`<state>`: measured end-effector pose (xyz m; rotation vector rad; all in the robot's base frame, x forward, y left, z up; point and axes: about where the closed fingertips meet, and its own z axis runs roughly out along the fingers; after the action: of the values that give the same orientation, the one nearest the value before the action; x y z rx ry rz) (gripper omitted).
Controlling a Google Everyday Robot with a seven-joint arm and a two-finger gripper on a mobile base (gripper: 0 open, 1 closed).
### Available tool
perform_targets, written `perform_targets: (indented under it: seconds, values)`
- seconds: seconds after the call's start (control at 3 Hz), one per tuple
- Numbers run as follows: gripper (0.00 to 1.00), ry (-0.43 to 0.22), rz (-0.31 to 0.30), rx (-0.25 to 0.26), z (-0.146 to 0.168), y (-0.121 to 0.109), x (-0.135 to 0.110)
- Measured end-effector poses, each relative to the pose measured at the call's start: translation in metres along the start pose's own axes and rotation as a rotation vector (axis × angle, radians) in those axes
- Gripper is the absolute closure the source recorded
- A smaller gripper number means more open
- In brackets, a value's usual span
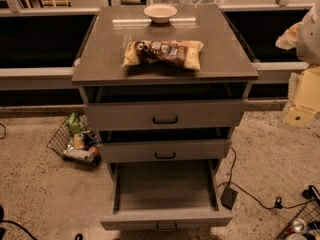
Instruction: Place brown chip bag into bottom drawer
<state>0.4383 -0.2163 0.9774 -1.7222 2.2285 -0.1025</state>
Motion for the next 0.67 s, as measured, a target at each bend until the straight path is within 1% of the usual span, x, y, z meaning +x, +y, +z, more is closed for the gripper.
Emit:
perform_targets:
  seconds: [0.33, 0.67]
  values:
    - [0.00, 0.000, 0.000, 0.000, 0.000, 0.000, 0.000]
    - [0.00, -0.042, -0.029, 0.015, 0.012, -0.024, -0.009]
